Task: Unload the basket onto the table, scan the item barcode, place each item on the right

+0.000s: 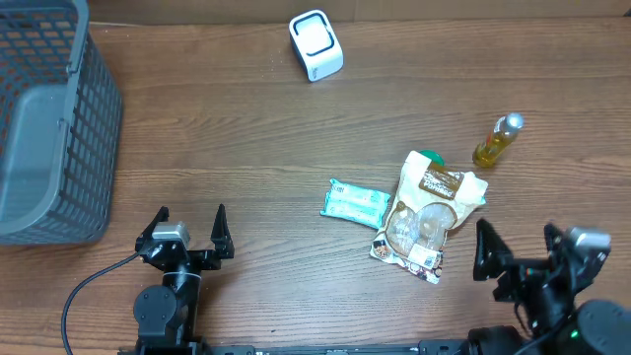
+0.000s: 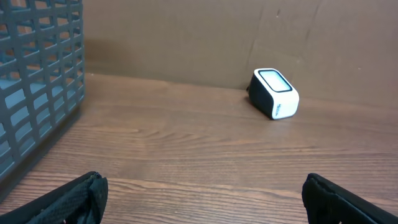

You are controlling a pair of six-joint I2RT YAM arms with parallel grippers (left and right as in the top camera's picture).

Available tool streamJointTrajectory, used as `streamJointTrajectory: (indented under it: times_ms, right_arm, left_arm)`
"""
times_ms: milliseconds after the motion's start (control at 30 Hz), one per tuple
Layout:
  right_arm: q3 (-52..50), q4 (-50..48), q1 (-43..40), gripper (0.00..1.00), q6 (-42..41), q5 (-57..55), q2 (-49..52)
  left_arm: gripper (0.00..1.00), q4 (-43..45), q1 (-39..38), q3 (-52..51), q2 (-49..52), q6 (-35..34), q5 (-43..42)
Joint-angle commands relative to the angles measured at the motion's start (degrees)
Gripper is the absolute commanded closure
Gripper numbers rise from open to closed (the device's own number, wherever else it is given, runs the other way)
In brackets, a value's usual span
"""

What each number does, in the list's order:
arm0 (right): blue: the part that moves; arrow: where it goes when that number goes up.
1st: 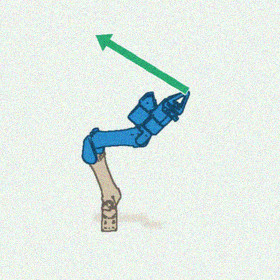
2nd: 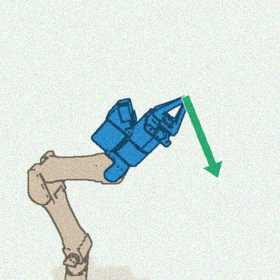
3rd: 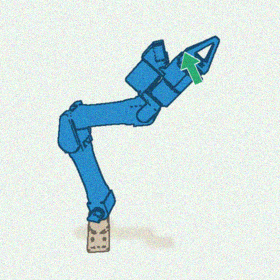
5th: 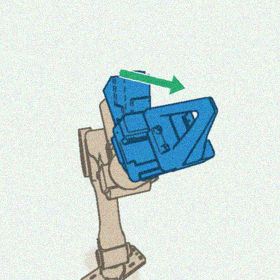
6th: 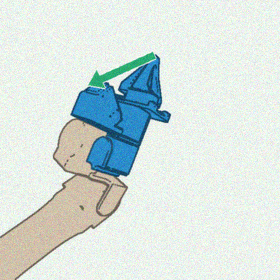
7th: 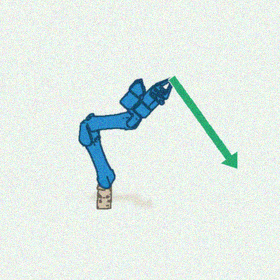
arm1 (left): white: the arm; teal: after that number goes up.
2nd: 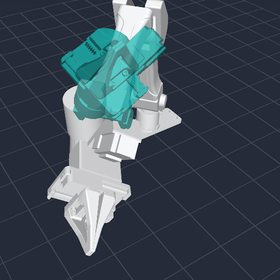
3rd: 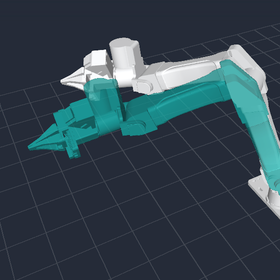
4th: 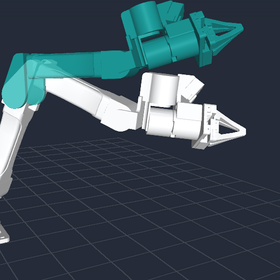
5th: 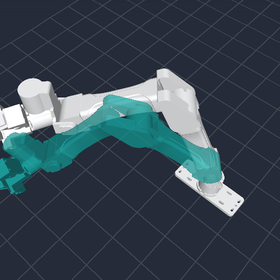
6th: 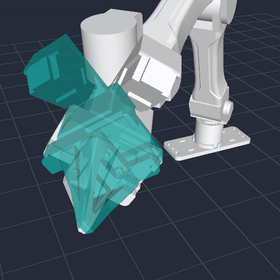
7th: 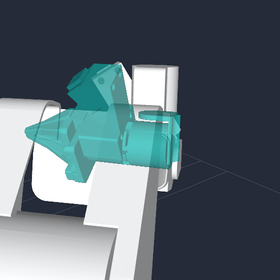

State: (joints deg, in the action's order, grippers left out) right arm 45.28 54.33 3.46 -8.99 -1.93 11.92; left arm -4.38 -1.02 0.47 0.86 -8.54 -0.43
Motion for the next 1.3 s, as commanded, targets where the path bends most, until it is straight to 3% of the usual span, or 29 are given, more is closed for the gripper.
streamJointTrajectory:
  times_ms: [0, 267, 367, 600, 700, 933, 1267]
  right_arm:
    - [-6.0, -2.4, -1.9, 0.00, 0.0, 0.7, -5.7]
    - [-16.9, -17.3, -2.4, 0.00, 0.0, 1.0, -11.7]
    - [-20.3, -28.4, -2.4, 0.00, 0.0, 1.2, -11.7]
    - [-32.3, -64.9, -2.4, 0.00, 0.0, 2.1, -11.7]
    - [-37.1, -71.8, -2.4, 0.00, -0.2, 2.4, -11.7]
    - [-44.9, -71.3, -2.4, 0.00, -1.7, 3.7, -11.7]
    - [-44.9, -49.8, -2.4, 0.00, -1.9, 4.2, -11.8]
  left_arm:
    - [0.00, -0.1, 0.2, -0.2, -0.6, 1.3, -0.5]
    - [0.01, -0.1, 0.2, -0.2, -0.6, 1.3, -0.5]
    - [0.01, -0.1, 0.2, -0.2, -0.6, 1.3, -0.5]
    - [0.01, -0.1, 0.2, -0.2, -0.6, 1.3, -0.5]
    - [0.00, -0.1, 0.2, -0.2, -0.6, 1.3, -0.5]
    - [0.00, -0.1, 0.2, -0.2, -0.6, 1.3, -0.5]
    - [0.00, -0.1, 0.2, -0.2, -0.6, 1.3, -0.5]
